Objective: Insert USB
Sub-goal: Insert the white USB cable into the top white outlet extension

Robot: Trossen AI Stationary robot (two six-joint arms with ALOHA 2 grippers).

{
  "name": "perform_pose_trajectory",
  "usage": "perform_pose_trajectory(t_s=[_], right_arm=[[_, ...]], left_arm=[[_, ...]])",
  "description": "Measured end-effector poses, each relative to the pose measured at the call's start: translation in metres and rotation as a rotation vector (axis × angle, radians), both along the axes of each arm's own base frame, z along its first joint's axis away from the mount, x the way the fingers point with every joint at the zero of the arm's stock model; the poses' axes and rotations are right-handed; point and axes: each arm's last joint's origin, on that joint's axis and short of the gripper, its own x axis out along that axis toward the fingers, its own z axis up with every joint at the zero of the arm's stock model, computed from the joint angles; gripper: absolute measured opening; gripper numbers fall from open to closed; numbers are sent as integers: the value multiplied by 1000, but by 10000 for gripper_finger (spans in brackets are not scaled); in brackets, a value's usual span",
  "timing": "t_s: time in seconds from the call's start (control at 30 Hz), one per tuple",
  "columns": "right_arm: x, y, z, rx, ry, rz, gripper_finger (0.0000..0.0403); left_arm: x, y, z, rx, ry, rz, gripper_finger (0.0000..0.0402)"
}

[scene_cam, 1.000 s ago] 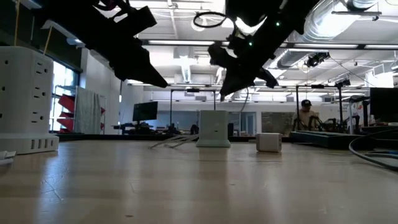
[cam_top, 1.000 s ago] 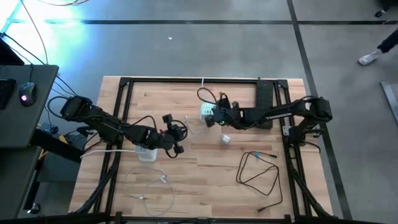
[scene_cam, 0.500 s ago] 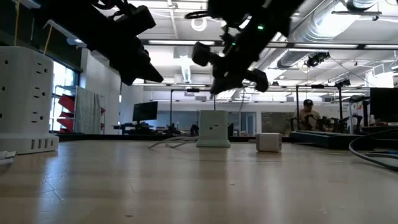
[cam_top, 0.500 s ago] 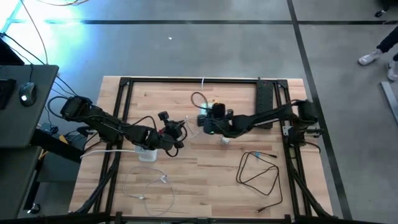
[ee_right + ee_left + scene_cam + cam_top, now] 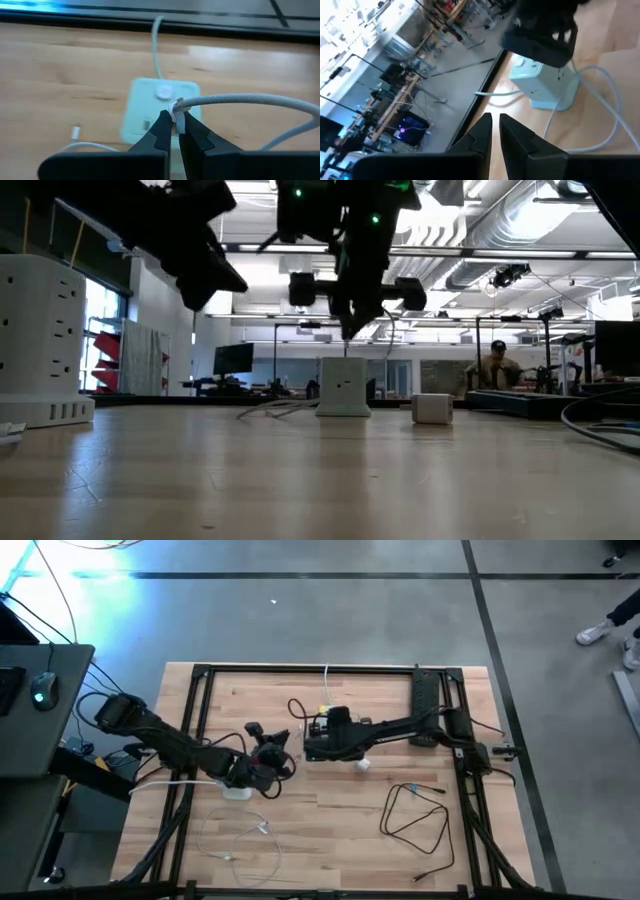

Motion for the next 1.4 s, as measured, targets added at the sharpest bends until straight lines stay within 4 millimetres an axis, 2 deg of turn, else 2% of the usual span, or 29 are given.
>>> perform_pose_trajectory(t_s=[0.23, 0.47, 0.83, 1.4], right_arm=[[-1, 6, -2, -37, -56, -25, 0], [0, -5, -2, -42, -72, -55, 0], [5, -7, -15, -42, -70, -66, 0], [4, 3, -15, -26, -74, -51, 0]], left_arm=[[-18, -13, 24, 3, -96, -22, 14], [-39, -14, 39, 1, -171, 17, 14], [-63, -2, 43, -59, -226, 51, 14], [-66, -1, 43, -74, -238, 53, 14]])
